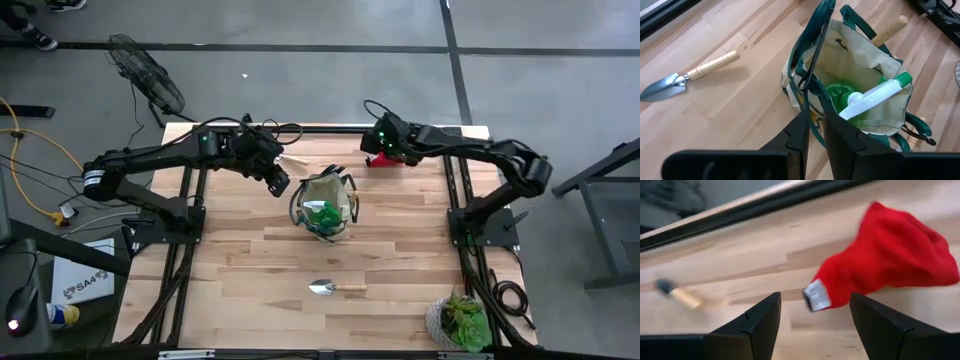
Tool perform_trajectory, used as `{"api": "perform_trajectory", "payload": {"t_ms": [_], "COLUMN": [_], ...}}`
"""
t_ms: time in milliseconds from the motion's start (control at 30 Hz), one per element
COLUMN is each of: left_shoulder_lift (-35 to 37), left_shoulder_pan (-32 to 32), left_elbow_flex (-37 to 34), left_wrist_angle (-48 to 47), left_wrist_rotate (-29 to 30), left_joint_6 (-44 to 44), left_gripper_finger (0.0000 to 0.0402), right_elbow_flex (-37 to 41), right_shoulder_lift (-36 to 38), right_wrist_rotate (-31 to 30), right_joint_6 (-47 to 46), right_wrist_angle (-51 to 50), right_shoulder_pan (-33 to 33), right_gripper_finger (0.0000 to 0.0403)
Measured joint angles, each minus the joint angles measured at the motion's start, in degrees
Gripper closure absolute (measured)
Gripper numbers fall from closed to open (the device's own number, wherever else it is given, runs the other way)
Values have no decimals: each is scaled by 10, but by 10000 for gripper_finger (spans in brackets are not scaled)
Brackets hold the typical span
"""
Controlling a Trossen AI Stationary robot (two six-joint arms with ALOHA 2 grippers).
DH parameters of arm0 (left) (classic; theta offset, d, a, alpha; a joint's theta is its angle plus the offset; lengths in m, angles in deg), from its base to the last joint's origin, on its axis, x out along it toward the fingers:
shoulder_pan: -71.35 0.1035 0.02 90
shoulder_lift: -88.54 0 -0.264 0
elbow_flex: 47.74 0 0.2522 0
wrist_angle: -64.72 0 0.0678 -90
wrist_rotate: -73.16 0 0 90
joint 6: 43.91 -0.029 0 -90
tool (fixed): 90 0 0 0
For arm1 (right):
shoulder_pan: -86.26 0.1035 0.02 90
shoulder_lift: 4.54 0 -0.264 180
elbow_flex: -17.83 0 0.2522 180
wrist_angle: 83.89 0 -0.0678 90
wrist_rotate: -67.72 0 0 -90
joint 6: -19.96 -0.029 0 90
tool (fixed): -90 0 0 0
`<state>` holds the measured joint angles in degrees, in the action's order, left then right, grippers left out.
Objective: Pick & Place Garden tools in Gardening bag
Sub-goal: Put the red glove into the gardening bag
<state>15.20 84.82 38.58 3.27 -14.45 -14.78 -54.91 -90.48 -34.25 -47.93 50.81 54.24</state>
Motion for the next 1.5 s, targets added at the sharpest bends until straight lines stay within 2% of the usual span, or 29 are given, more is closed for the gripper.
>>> {"api": "perform_trajectory", "payload": {"t_ms": [233,467,700,900,1133,1300,1500], "left_shoulder_lift": [0,0,0,0,0,0,0], "left_shoulder_pan": [0,0,0,0,0,0,0], "left_elbow_flex": [0,-10,-52,-72,-74,-74,-74], "left_wrist_angle": [-7,-8,-4,12,12,13,14], "left_wrist_rotate": [0,0,-8,-19,-20,-28,-31], "left_joint_6": [0,-1,8,10,-2,-19,-36], "left_gripper_finger": [351,351,351,351,351,351,351], "right_elbow_flex": [0,0,0,0,0,0,0], "right_shoulder_lift": [-52,-67,-75,-91,-130,-135,-135], "right_wrist_rotate": [-1,-44,-56,-36,6,12,17], "right_joint_6": [-114,-201,-230,-272,-263,-230,-182], "right_wrist_angle": [0,1,0,-9,-10,-9,-10], "right_shoulder_pan": [-12,-19,-30,-30,-29,-27,-27], "right_gripper_finger": [174,174,174,174,178,230,358]}}
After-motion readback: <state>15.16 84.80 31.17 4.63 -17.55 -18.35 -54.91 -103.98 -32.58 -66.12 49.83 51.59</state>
